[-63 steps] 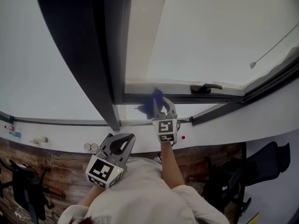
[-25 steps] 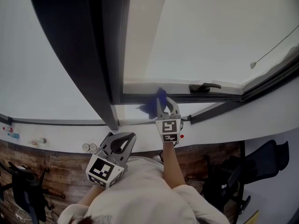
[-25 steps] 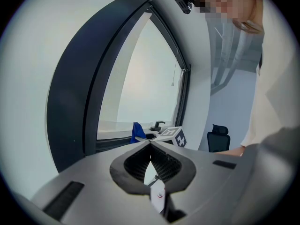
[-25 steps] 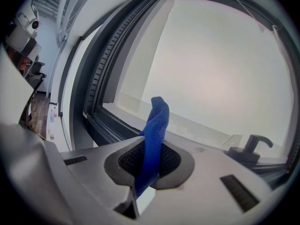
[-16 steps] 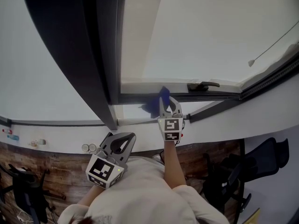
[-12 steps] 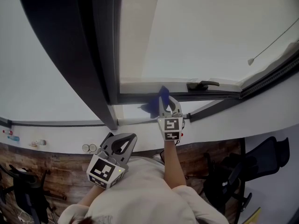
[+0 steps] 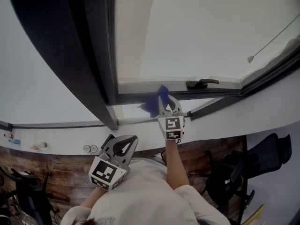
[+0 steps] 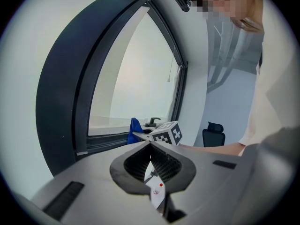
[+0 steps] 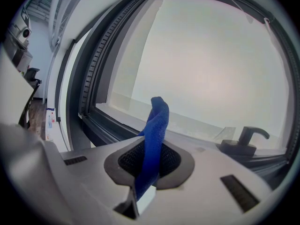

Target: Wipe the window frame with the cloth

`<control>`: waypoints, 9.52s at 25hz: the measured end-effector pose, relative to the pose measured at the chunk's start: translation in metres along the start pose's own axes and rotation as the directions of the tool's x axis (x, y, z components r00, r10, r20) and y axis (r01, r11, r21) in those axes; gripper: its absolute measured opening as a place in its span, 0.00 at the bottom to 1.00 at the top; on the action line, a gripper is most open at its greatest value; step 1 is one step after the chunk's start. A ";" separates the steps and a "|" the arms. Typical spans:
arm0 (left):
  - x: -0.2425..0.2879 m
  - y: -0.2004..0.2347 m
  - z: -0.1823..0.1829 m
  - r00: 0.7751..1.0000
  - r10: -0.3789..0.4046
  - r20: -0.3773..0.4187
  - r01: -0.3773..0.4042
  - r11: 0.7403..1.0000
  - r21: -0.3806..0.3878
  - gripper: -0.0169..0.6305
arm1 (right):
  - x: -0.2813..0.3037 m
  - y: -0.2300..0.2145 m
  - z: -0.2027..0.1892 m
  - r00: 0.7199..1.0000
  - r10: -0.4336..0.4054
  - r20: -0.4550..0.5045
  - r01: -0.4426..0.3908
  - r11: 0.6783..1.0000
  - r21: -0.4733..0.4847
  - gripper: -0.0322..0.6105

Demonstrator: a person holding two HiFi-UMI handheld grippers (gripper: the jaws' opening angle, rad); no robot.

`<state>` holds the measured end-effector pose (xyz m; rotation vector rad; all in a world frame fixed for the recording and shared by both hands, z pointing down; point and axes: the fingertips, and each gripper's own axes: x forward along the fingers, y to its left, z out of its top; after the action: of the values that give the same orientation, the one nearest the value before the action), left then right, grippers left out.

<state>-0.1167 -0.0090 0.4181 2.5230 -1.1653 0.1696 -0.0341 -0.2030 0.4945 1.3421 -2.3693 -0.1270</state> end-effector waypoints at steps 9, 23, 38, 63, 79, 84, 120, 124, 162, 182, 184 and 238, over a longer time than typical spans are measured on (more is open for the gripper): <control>-0.007 -0.008 -0.017 1.000 -0.007 -0.013 0.006 0.998 -0.059 0.04 | 0.002 0.000 -0.001 0.998 0.052 -0.030 -0.052 0.999 -0.008 0.12; -0.013 -0.014 -0.017 1.000 -0.016 -0.014 0.015 0.999 -0.050 0.04 | 0.001 -0.005 -0.004 0.998 0.060 -0.034 -0.061 0.998 -0.024 0.12; -0.010 -0.010 -0.008 1.000 -0.010 0.018 0.011 0.999 -0.041 0.04 | -0.002 -0.017 -0.009 0.998 0.043 -0.042 -0.044 0.999 -0.021 0.12; -0.011 -0.010 -0.012 1.000 0.024 0.016 -0.022 0.997 -0.075 0.04 | -0.010 -0.029 -0.015 0.998 0.039 -0.044 -0.039 0.999 0.011 0.12; -0.057 0.065 0.008 0.959 0.278 0.050 -0.274 0.958 -0.079 0.04 | -0.009 -0.034 -0.014 0.996 0.080 -0.041 -0.081 0.997 -0.011 0.12; -0.051 0.047 -0.001 0.977 0.212 0.027 -0.209 0.975 -0.073 0.04 | -0.008 -0.034 -0.015 0.995 0.092 -0.042 -0.093 0.995 -0.022 0.12; -0.046 0.009 -0.028 0.994 0.103 -0.024 -0.105 0.991 -0.089 0.04 | -0.012 -0.053 -0.022 0.996 0.048 -0.075 -0.048 0.999 -0.002 0.12; -0.043 0.009 -0.027 0.995 0.100 -0.022 -0.101 0.991 -0.088 0.04 | -0.012 -0.055 -0.022 0.996 0.052 -0.074 -0.053 0.999 -0.010 0.12; -0.028 -0.010 -0.028 0.997 0.077 -0.020 -0.078 0.991 -0.107 0.04 | -0.026 -0.112 -0.043 0.991 -0.043 -0.129 0.042 0.999 -0.015 0.12; -0.018 -0.011 -0.025 0.998 0.062 -0.021 -0.064 0.993 -0.104 0.04 | -0.034 -0.147 -0.058 0.982 -0.110 -0.156 0.114 0.993 0.014 0.12; -0.015 -0.013 -0.025 0.998 0.053 -0.020 -0.055 0.993 -0.108 0.04 | -0.034 -0.150 -0.059 0.981 -0.114 -0.157 0.118 0.993 0.014 0.12; -0.111 0.026 -0.025 0.979 0.188 0.072 -0.176 0.973 -0.150 0.04 | 0.037 0.165 0.050 0.944 0.324 -0.068 -0.331 0.930 -0.158 0.12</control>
<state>-0.2076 0.0640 0.4203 2.3180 -1.3916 0.0220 -0.2022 -0.1525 0.5059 0.8494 -2.4480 -0.1943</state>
